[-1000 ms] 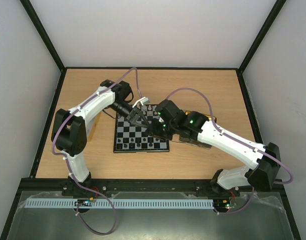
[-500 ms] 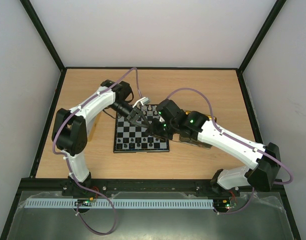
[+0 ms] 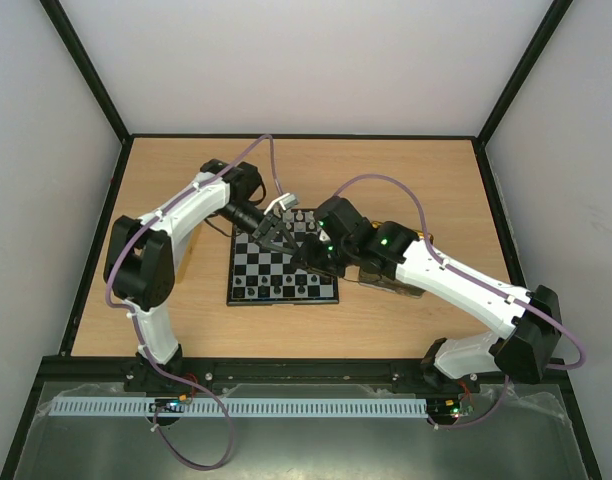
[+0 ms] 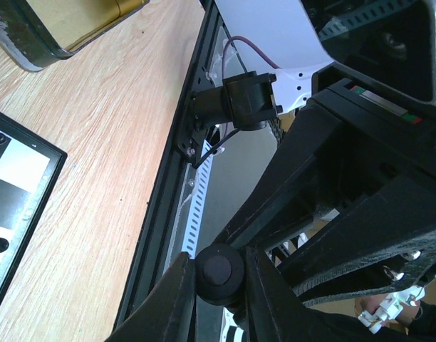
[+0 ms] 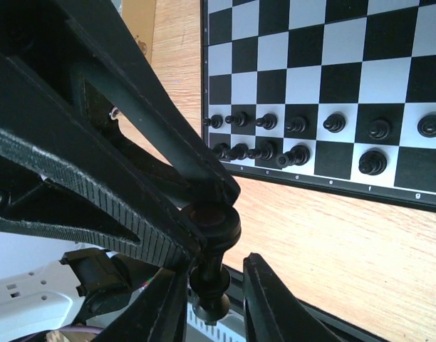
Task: Set up the chess pieces on the board
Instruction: Adjust the chess piece.
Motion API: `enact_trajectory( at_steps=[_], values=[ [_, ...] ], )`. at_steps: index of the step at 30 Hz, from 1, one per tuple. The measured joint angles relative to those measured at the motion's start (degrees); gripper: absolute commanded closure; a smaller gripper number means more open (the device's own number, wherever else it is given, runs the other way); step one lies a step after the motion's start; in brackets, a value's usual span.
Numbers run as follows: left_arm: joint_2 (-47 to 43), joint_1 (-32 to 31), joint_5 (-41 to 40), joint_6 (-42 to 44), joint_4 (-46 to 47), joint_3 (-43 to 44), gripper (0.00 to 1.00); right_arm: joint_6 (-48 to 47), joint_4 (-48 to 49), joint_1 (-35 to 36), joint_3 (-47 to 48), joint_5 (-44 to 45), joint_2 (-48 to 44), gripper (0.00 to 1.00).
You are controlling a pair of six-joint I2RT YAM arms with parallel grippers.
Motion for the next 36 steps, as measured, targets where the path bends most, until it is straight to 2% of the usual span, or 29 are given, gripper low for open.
enact_trajectory(
  at_steps=[6, 11, 18, 27, 32, 36],
  values=[
    [0.5, 0.5, 0.0, 0.0, 0.0, 0.1, 0.98, 0.5, 0.6, -0.1, -0.9, -0.1, -0.1, 0.66],
    [1.4, 1.3, 0.1, -0.1, -0.1, 0.3, 0.98, 0.6, 0.9, -0.1, -1.1, -0.2, -0.9, 0.63],
    [3.1, 3.9, 0.7, -0.7, -0.2, 1.3, 0.98, 0.8, 0.0, -0.7, -1.1, 1.2, -4.2, 0.62],
    [7.6, 8.8, 1.5, -2.9, -0.2, 2.2, 0.98, 0.6, -9.0, 0.0, 6.6, 13.7, -4.2, 0.64],
    [11.0, 11.0, 1.9, -4.4, 0.1, 2.2, 0.98, -1.7, -14.0, 4.4, 13.9, 23.1, 3.0, 0.66],
    [13.0, 12.0, 2.2, -5.4, 0.3, 2.2, 0.98, -3.8, -15.4, 6.5, 15.2, 28.0, 7.7, 0.66]
  ],
)
